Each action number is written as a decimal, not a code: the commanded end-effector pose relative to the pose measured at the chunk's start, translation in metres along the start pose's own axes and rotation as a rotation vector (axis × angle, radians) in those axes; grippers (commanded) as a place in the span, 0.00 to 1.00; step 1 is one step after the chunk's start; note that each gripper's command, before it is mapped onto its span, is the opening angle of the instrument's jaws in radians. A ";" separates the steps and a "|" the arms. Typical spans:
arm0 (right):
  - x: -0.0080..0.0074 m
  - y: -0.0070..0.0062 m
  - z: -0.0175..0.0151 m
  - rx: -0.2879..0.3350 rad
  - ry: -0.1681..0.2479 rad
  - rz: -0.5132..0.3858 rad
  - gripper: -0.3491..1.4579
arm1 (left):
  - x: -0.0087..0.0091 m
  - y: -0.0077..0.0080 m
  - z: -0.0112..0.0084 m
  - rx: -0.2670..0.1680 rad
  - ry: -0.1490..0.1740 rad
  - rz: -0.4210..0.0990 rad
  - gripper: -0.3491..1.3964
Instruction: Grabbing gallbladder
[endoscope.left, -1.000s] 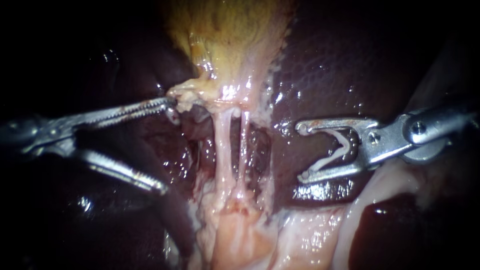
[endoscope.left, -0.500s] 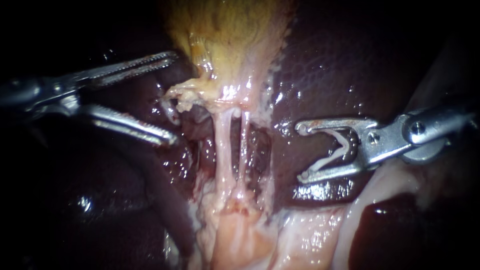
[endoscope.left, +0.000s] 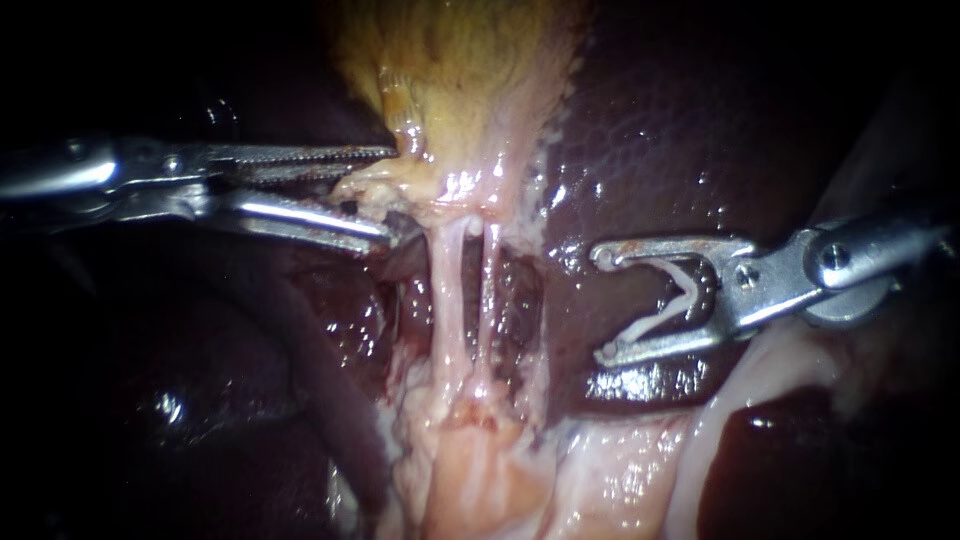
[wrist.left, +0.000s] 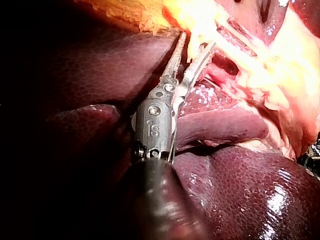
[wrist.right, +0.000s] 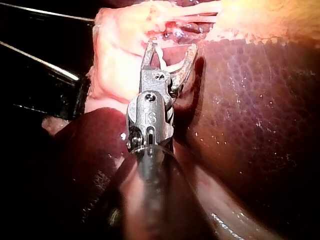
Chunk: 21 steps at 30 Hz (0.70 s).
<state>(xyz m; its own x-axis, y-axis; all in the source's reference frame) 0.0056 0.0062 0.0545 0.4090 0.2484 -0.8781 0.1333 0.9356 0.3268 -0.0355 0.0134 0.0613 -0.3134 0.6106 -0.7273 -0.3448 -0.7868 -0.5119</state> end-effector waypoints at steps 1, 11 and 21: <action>0.0000 0.0000 0.0000 0.000 0.000 0.000 0.47 | 0.0001 0.0001 -0.0002 0.000 -0.003 -0.011 0.17; 0.0000 0.0000 0.0000 0.000 0.000 0.000 0.47 | 0.0001 -0.0002 -0.0010 0.001 -0.051 -0.032 0.00; 0.0000 0.0000 -0.0001 0.001 0.000 0.000 0.47 | 0.0029 0.0008 -0.0042 0.001 -0.066 -0.063 0.00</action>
<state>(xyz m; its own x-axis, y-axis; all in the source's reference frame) 0.0055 0.0062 0.0545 0.4089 0.2480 -0.8782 0.1343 0.9355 0.3267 -0.0326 0.0143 0.0560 -0.3486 0.6669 -0.6585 -0.3703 -0.7435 -0.5569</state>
